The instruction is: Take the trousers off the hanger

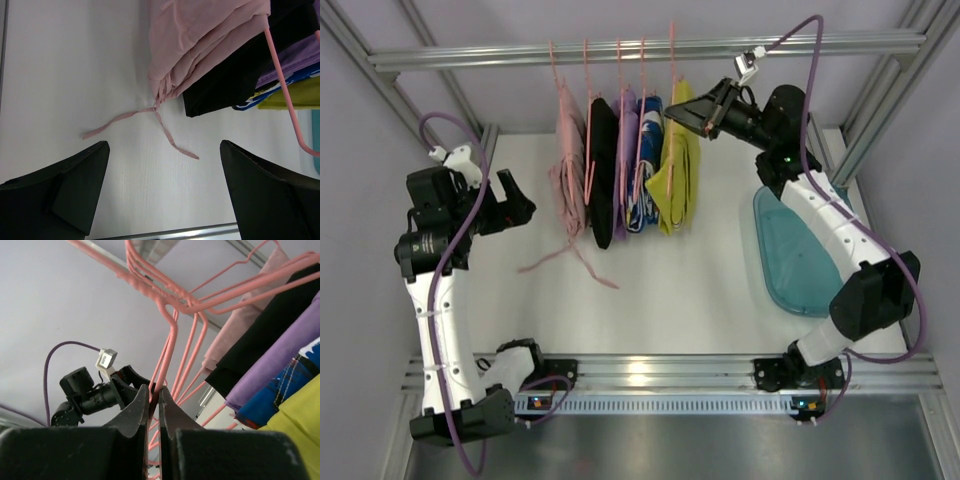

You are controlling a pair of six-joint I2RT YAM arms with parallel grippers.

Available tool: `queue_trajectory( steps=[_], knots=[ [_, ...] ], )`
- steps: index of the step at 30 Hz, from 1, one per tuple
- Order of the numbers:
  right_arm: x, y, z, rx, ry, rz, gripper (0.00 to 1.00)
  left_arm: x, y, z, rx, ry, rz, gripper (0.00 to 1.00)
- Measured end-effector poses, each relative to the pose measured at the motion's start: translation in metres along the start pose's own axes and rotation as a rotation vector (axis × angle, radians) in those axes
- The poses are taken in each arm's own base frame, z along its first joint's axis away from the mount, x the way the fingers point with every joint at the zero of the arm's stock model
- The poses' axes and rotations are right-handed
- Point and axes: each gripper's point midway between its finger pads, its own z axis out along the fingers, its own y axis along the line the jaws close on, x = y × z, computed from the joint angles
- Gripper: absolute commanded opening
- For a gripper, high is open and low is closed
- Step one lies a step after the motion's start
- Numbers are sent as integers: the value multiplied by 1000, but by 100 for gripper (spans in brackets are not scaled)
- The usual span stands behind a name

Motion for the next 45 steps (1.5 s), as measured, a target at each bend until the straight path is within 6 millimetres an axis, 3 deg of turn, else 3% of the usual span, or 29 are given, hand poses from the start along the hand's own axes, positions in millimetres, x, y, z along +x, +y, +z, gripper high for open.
queue_trajectory(
  steps=[6,12,18,24,26,29,31,36,41,45],
  knots=[
    [4,42,-20,-70,34,-78,0,-11,-12,-6,52,-31,14,98],
    [11,84,-55,-127,42,-154,0,-45,-37,-21,157,-125,66,96],
    [35,94,-89,-132,73,-176,0,-74,-80,-34,386,-176,108,93],
    [47,93,-107,-109,100,-187,0,-107,-121,-38,604,-231,105,92],
    [48,91,-111,-93,101,-184,0,-121,-140,-36,671,-241,120,92],
    [47,90,-115,-76,96,-186,0,-132,-183,-29,793,-238,157,90],
    [47,90,-117,-67,94,-187,0,-121,-226,-29,910,-206,180,88],
    [49,93,-124,-58,88,-219,0,-85,-302,-39,1145,-114,173,85],
    [48,92,-129,-35,77,-233,0,-60,-347,-59,1310,-87,144,84],
    [48,87,-130,-7,74,-225,0,-32,-380,-86,1425,-60,160,82]
  ],
)
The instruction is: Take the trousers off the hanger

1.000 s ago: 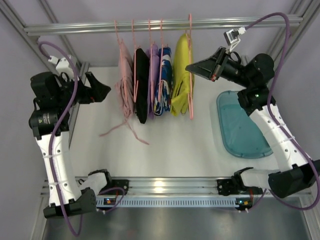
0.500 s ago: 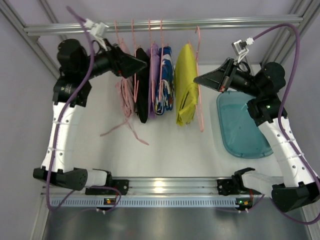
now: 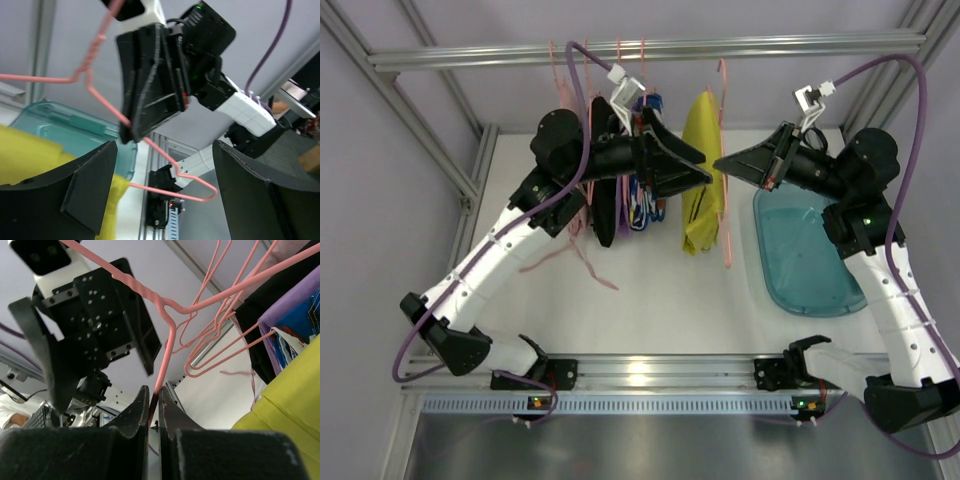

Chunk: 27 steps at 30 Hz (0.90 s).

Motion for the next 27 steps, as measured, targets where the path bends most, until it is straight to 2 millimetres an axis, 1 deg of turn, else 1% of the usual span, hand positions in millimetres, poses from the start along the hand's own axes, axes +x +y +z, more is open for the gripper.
queue_trajectory(
  steps=[2,4,10,14,17,20,23,25,27],
  knots=[
    [0,-3,0,12,-2,5,0,9,-12,9,34,7,-11,80],
    [0,-4,0,19,-5,8,0,17,-18,16,47,13,-26,77],
    [-3,-7,-1,34,-17,12,0,34,-11,28,16,20,-76,71],
    [-5,-6,-1,37,-25,10,0,42,-2,37,-4,27,-123,64],
    [-6,-7,0,41,-30,10,0,50,5,45,-8,37,-160,61],
    [-8,-9,0,52,-43,13,0,59,7,54,-1,51,-190,56],
    [-10,-10,0,60,-55,20,0,65,2,62,18,56,-220,47],
    [-11,-11,1,66,-62,25,0,63,-3,64,34,44,-228,40],
    [-13,-9,1,63,-70,27,0,61,-3,65,36,36,-239,36]
  ],
)
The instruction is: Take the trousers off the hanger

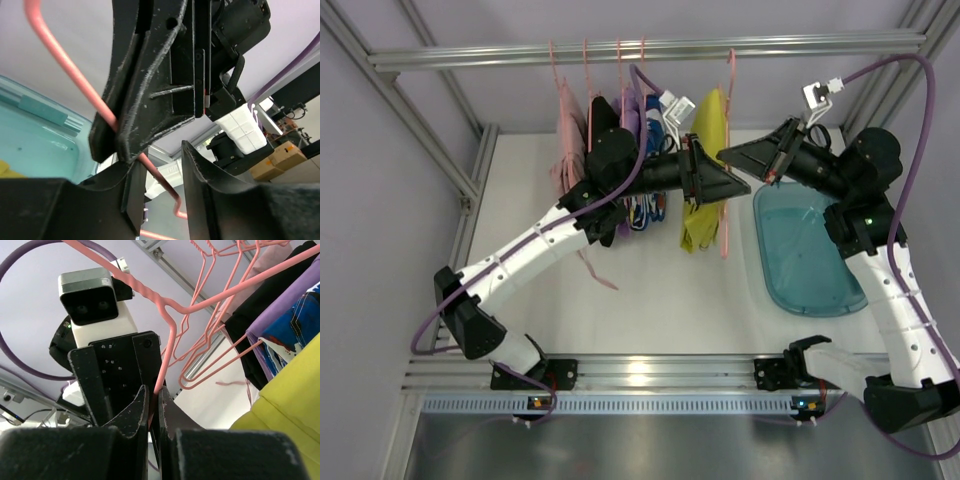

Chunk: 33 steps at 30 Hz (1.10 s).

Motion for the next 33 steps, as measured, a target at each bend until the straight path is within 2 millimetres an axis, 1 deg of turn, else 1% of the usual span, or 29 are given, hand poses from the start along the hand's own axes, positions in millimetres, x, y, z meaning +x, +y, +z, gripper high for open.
queue_trajectory(
  steps=[1,3,4,6,8,9,10,11,13,16,18,20,22,24,25,26,30,33],
  knots=[
    [-1,1,0,-2,-3,-1,0,-1,0,0,2,-4,-4,22],
    [-2,3,0,-11,-7,-3,1,-2,2,0,-6,-6,-41,2],
    [-2,4,0,-15,-8,-10,6,0,4,0,-16,0,-78,0],
    [-2,5,-1,-18,-9,-27,11,2,7,0,-29,3,-115,0],
    [-4,6,-1,-22,-15,-44,24,1,7,0,-27,-1,-118,0],
    [-5,6,-1,-26,-19,-56,28,1,7,0,-28,0,-119,0],
    [-7,6,-1,-26,-27,-72,37,2,9,0,-29,1,-120,0],
    [-8,6,-2,-24,-31,-84,45,4,10,-1,-31,6,-128,0],
    [-13,4,-5,-14,-53,-121,55,10,13,-3,-33,29,-151,0],
    [-24,0,-18,22,-108,-196,66,17,14,-5,-33,63,-184,0],
    [-28,-4,-29,54,-144,-243,68,22,13,-6,-29,85,-202,0],
    [-32,-10,-43,100,-180,-283,85,24,11,-7,-23,98,-211,0],
    [-35,-19,-53,146,-203,-322,95,24,10,-7,-19,102,-210,0],
    [-33,-31,-63,199,-223,-376,97,24,10,-8,-18,102,-209,0],
    [-31,-37,-67,221,-225,-393,100,24,9,-8,-16,103,-208,0],
    [-25,-45,-72,246,-226,-421,99,24,9,-8,-15,103,-208,0],
    [6,-78,-87,310,-193,-507,100,18,1,-8,0,101,-207,0],
    [27,-91,-92,296,-133,-605,99,10,-11,-8,29,98,-194,0]
  ],
)
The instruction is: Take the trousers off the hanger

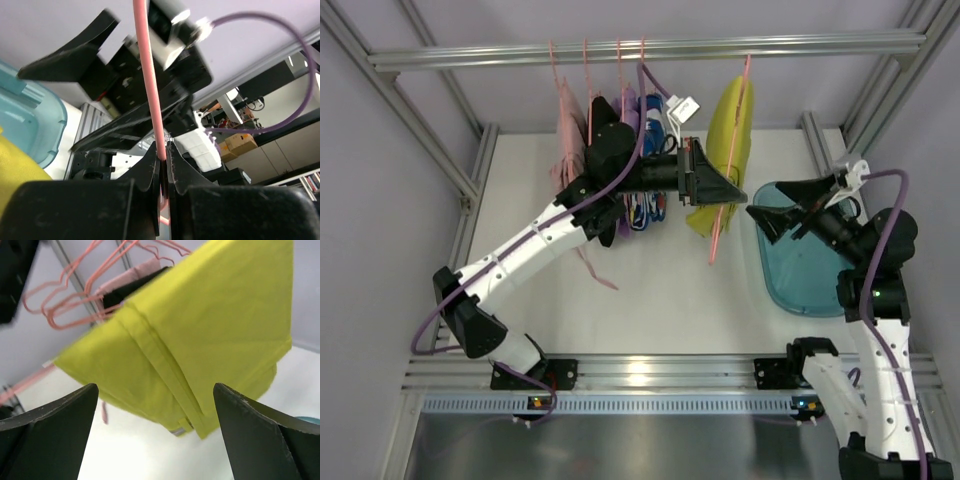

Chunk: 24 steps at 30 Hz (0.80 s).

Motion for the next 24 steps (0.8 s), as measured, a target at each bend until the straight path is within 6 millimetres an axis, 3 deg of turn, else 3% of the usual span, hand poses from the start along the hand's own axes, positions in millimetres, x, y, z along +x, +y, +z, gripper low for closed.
queue_trajectory(
  steps=[4,6,15,24],
  knots=[
    [23,2,-3,-50,31,-154,100,-7,-18,-1,38,-5,27,0],
    [25,8,1,-91,37,-212,99,-9,-21,-1,45,-5,24,0],
    [40,38,27,-237,50,-332,99,-9,-8,7,33,7,13,0],
    [33,22,51,-132,8,-415,100,-11,-8,7,31,4,19,0]
  ],
)
